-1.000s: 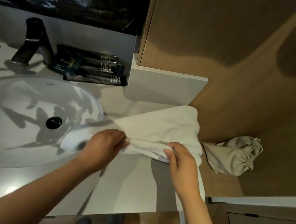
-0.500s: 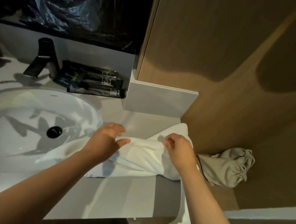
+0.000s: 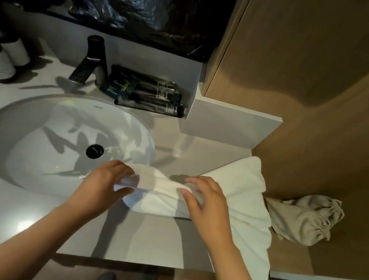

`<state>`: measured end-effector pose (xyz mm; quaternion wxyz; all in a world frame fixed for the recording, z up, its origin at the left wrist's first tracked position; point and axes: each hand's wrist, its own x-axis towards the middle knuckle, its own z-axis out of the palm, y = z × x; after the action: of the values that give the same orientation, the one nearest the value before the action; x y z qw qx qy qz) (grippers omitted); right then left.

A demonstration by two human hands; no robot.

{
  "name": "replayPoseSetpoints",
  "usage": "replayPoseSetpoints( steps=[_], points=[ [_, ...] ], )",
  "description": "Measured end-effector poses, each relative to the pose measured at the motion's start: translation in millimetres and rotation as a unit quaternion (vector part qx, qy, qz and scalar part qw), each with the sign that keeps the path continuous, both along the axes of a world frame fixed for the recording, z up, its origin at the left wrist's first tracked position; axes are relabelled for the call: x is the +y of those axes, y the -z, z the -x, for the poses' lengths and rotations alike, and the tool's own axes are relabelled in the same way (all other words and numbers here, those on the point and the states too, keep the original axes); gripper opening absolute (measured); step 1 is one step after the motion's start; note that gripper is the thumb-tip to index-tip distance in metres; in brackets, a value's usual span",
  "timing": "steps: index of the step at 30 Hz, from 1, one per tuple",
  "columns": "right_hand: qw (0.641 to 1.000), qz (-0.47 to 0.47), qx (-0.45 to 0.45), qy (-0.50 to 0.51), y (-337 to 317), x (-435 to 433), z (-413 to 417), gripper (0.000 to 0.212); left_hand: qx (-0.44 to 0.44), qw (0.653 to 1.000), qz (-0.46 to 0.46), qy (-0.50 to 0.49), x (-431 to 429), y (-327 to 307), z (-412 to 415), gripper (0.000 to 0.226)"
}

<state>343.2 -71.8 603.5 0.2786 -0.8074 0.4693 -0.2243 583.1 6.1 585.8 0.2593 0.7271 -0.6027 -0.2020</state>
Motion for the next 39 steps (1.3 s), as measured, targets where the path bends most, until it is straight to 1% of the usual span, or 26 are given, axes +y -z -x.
replayPoseSetpoints(
  steps=[3, 6, 8, 10, 11, 13, 16, 18, 19, 21, 22, 25, 29, 31, 33, 35, 37, 39],
  points=[
    [0.999, 0.014, 0.025, -0.041, 3, 7, -14, 0.025, -0.014, 1.0, 0.01, -0.002, 6, 1, -10, 0.037],
    [0.997, 0.008, 0.051, -0.054, 9, 11, -25, 0.033, -0.066, 0.997, 0.032, -0.012, 14, 6, -18, 0.043],
    [0.996, 0.007, 0.073, -0.057, 13, 12, -29, 0.036, -0.044, 0.998, 0.035, -0.033, 16, 9, -24, 0.04],
    [0.995, 0.013, 0.084, -0.047, 15, 11, -32, 0.032, -0.003, 0.999, 0.023, -0.036, 16, 10, -28, 0.034],
    [0.995, 0.017, 0.086, -0.038, 15, 9, -32, 0.028, 0.001, 0.999, 0.017, -0.027, 16, 11, -30, 0.032],
    [0.995, 0.019, 0.091, -0.023, 14, 3, -32, 0.021, -0.005, 1.0, 0.011, -0.008, 16, 14, -31, 0.037],
    [0.994, 0.027, 0.103, -0.009, 12, -5, -31, 0.015, 0.0, 1.0, -0.008, -0.011, 18, 18, -34, 0.049],
    [0.996, 0.031, 0.089, 0.006, 11, -7, -29, 0.013, 0.016, 0.999, -0.031, -0.01, 21, 20, -38, 0.049],
    [0.996, 0.029, 0.082, 0.015, 11, -8, -28, 0.013, 0.02, 0.999, -0.032, -0.006, 22, 19, -39, 0.044],
    [0.997, 0.028, 0.069, 0.032, 9, -11, -26, 0.015, 0.021, 1.0, -0.004, 0.001, 23, 14, -40, 0.026],
    [0.997, 0.029, 0.065, 0.038, 7, -12, -24, 0.015, 0.024, 1.0, 0.02, -0.001, 23, 9, -39, 0.021],
    [0.997, 0.03, 0.051, 0.045, 2, -17, -21, 0.014, 0.058, 0.996, 0.069, -0.022, 17, -9, -36, 0.026],
    [0.997, 0.016, 0.045, 0.057, -1, -17, -23, 0.013, 0.105, 0.992, 0.07, 0.016, 14, -30, -32, 0.03],
    [0.997, 0.014, 0.039, 0.061, -1, -12, -25, 0.014, 0.138, 0.987, 0.087, 0.013, 16, -37, -28, 0.031],
    [0.999, 0.016, 0.015, 0.035, -2, -3, -29, 0.019, 0.142, 0.984, 0.108, 0.002, 16, -42, -24, 0.03],
    [1.0, 0.014, -0.003, -0.014, -3, 9, -35, 0.025, 0.14, 0.982, 0.123, -0.013, 13, -43, -21, 0.031],
    [0.999, 0.035, 0.015, -0.035, -1, 19, -39, 0.03, 0.143, 0.98, 0.135, -0.028, 9, -46, -20, 0.034],
    [0.997, 0.074, 0.028, -0.021, 0, 22, -39, 0.026, 0.147, 0.978, 0.143, -0.03, 5, -50, -19, 0.036]
  ],
)
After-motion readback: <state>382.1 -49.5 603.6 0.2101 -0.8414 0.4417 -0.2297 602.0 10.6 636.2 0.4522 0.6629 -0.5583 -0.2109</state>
